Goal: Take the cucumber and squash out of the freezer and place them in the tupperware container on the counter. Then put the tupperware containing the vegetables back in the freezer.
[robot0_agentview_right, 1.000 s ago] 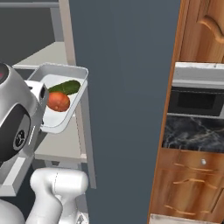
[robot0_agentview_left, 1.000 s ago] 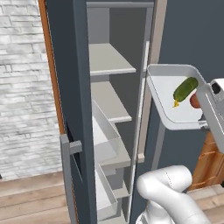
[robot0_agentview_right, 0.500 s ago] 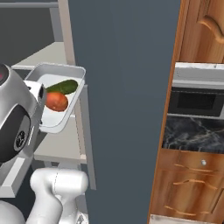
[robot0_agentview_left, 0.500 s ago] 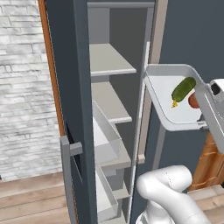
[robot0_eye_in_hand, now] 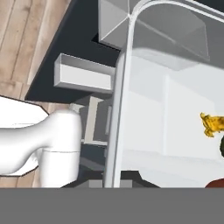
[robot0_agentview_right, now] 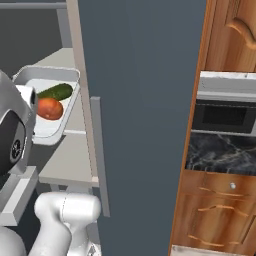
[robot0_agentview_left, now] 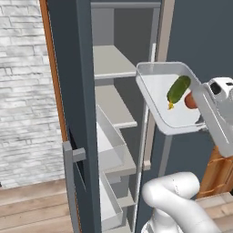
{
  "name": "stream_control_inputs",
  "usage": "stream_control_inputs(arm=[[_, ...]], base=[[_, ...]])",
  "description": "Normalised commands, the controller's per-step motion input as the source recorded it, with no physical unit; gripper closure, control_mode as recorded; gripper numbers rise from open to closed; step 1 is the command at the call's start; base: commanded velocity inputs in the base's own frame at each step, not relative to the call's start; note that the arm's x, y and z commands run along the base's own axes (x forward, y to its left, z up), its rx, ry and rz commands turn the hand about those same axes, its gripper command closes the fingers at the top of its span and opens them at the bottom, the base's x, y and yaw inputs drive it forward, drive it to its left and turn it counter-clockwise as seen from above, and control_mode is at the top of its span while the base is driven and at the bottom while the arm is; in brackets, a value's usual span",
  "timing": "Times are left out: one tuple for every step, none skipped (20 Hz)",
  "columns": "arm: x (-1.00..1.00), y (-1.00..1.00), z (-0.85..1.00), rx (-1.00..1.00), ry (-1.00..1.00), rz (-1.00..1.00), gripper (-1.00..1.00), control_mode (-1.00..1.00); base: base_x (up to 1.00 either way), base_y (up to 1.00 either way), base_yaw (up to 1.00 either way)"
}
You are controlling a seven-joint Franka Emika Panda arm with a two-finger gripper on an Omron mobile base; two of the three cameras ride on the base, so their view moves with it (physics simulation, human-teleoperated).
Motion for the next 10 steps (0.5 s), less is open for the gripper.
stream_control_inputs(arm=[[0.36,0.55,0.24,0.0,0.0,0.0,1.0,-1.0],[0.43,0.4,0.26,0.0,0.05,0.0,1.0,-1.0],[0.44,0.56,0.2,0.0,0.0,0.0,1.0,-1.0],[0.54,0.45,0.17,0.0,0.0,0.0,1.0,-1.0],[0.55,0.36,0.23,0.0,0.01,0.0,1.0,-1.0],[0.77,0.33,0.22,0.0,0.02,0.03,1.0,-1.0],[0.62,0.14,0.21,0.0,0.08,0.01,1.0,-1.0],[0.69,0.11,0.13,0.0,0.05,0.0,1.0,-1.0],[0.64,0.16,0.05,0.0,0.06,0.0,1.0,-1.0],[0.59,0.13,0.07,0.0,0.0,0.0,1.0,-1.0]], base=[[0.0,0.0,0.0],[0.0,0.0,0.0],[0.0,0.0,0.0],[0.0,0.0,0.0],[0.0,0.0,0.0],[0.0,0.0,0.0],[0.0,0.0,0.0],[0.0,0.0,0.0],[0.0,0.0,0.0],[0.0,0.0,0.0]])
